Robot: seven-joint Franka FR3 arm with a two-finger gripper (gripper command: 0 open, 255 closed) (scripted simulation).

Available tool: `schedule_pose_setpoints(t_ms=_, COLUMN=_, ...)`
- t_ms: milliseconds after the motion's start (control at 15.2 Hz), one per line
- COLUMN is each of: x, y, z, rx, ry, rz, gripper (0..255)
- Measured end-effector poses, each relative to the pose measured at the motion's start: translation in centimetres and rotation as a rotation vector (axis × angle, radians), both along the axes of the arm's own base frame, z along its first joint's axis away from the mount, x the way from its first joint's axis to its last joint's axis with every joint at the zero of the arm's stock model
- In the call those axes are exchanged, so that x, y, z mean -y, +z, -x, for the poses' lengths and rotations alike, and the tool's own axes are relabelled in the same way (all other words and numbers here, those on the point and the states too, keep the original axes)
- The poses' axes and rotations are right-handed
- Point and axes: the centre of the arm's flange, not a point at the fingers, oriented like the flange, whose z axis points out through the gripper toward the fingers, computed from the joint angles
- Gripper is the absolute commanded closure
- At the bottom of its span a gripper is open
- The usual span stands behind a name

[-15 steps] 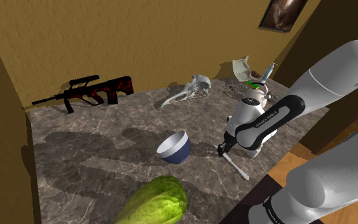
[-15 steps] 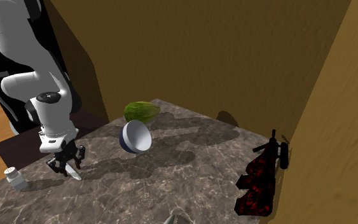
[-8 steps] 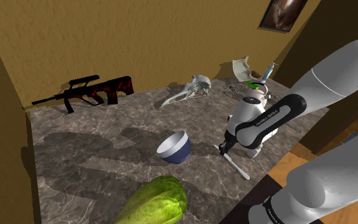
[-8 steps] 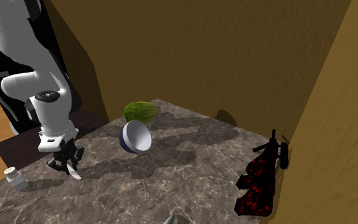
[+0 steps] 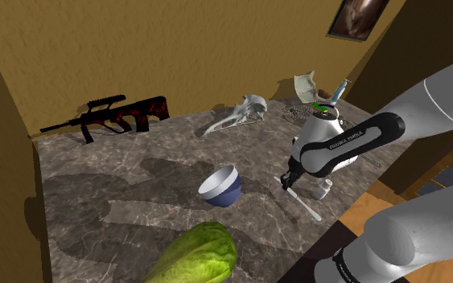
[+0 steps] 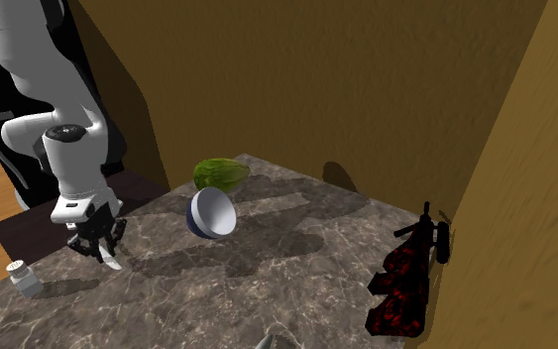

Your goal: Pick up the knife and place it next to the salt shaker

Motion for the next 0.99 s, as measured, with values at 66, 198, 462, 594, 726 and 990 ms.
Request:
schedule_pose_setpoints(t_ms=66, x=0.0, y=0.5, z=0.0, rx=0.0, ry=0.0, rz=0.0, gripper=255)
schedule_pose_setpoints(t_ms=198, x=-0.2, y=1.7, z=0.0, rx=0.0, ry=0.0, rz=0.0, gripper=255)
schedule_pose_setpoints(t_ms=462, x=0.0, y=3.8, z=0.0, rx=0.0, ry=0.0, rz=0.0, gripper=255)
schedule_pose_setpoints(t_ms=594, x=-0.1, y=4.8, z=0.0, rx=0.0, ry=0.0, rz=0.0, gripper=255)
schedule_pose_setpoints(t_ms=726, x=0.0, y=5.8, z=0.1, rx=0.0, ry=0.0, rz=-0.001, gripper=255)
schedule_pose_setpoints(t_ms=990, x=0.0, y=8.0, z=0.1, rx=0.0, ry=0.0, rz=-0.001, gripper=255)
